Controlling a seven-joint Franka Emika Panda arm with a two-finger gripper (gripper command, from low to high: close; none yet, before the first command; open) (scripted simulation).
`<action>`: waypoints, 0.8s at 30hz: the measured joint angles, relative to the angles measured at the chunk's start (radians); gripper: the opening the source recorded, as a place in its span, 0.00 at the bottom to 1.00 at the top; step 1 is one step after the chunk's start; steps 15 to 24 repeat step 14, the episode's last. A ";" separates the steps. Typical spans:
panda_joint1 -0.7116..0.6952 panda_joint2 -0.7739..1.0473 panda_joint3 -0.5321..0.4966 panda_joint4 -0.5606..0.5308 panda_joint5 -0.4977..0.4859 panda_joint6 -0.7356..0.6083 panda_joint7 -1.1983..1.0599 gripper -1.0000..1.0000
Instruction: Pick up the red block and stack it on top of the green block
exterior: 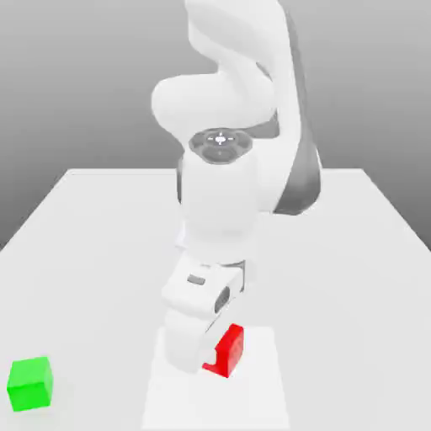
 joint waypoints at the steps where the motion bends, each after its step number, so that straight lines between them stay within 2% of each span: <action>1: -0.024 0.007 -0.027 0.020 0.010 -0.016 0.020 0.00; 5: -0.121 0.033 -0.132 0.097 0.050 -0.076 0.098 0.00; 7: -0.181 0.085 -0.167 0.147 0.104 -0.081 0.115 0.00; 10: -0.261 0.201 -0.125 0.185 0.211 -0.015 0.071 0.00; 11: -0.274 0.222 -0.111 0.188 0.231 0.000 0.059 1.00; 24: -0.274 0.222 -0.111 0.188 0.231 0.000 0.059 1.00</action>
